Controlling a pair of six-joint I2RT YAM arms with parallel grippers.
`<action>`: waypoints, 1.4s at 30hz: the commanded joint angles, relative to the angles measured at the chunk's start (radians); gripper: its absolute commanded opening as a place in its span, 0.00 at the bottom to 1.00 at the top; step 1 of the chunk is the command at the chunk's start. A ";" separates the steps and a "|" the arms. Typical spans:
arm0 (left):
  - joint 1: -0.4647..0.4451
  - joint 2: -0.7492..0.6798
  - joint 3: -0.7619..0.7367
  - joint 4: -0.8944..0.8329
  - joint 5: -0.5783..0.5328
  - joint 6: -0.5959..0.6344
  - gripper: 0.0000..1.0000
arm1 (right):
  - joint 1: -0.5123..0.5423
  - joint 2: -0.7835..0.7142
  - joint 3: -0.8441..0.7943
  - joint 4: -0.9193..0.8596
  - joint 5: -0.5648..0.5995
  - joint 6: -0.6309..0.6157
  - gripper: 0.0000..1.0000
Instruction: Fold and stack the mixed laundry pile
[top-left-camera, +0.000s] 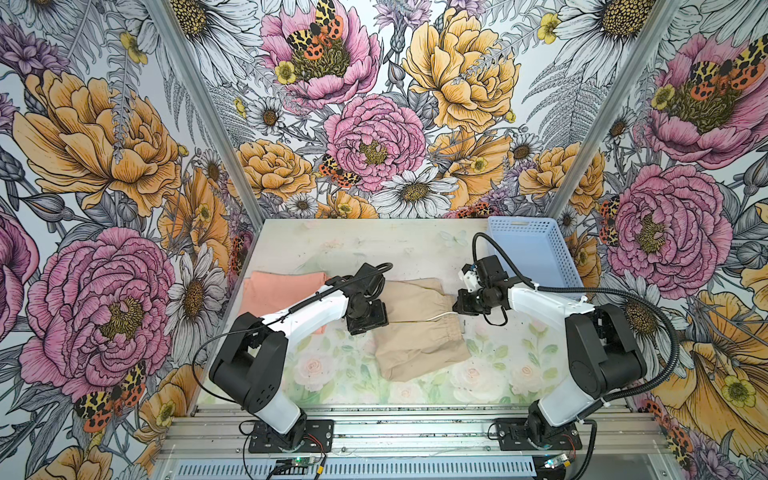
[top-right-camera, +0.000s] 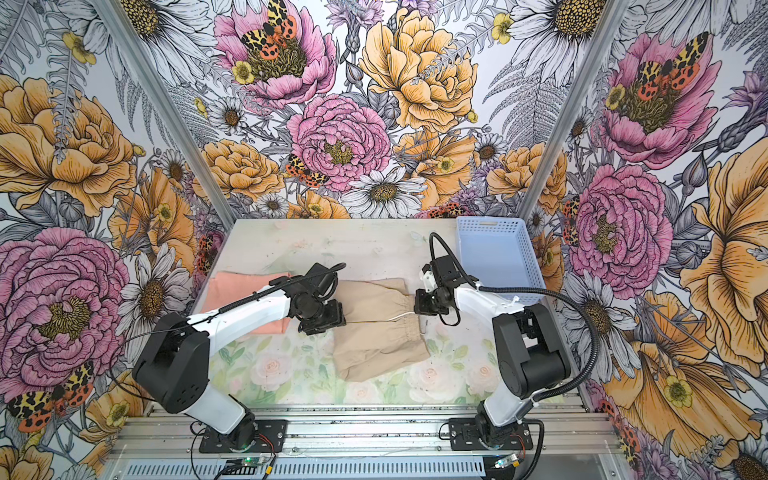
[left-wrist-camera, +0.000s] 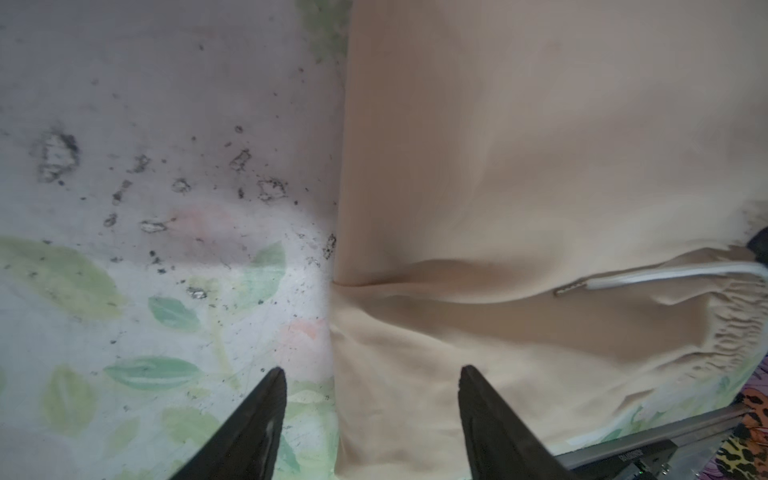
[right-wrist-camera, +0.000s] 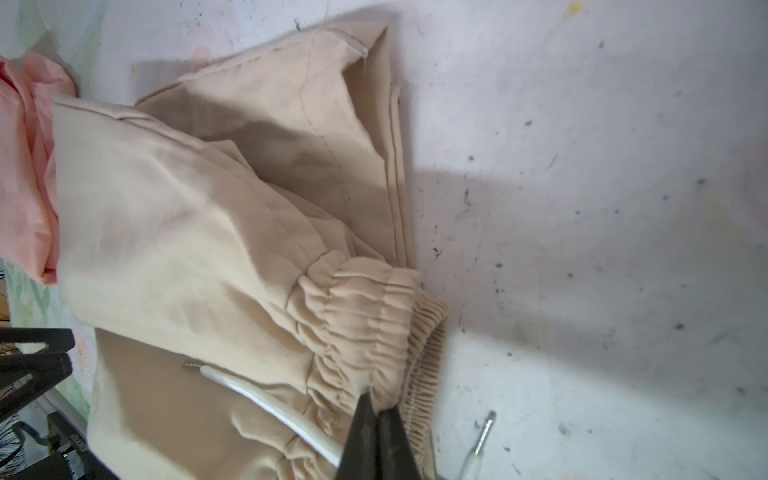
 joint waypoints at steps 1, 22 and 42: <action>-0.025 0.028 0.038 0.032 0.018 0.030 0.66 | -0.006 0.038 0.038 0.001 0.087 -0.029 0.00; -0.077 0.080 0.015 0.049 0.022 0.026 0.63 | 0.011 -0.175 0.068 -0.164 0.042 0.049 0.44; -0.076 0.087 -0.009 0.068 0.032 0.023 0.63 | 0.155 -0.019 -0.092 0.005 0.160 0.167 0.37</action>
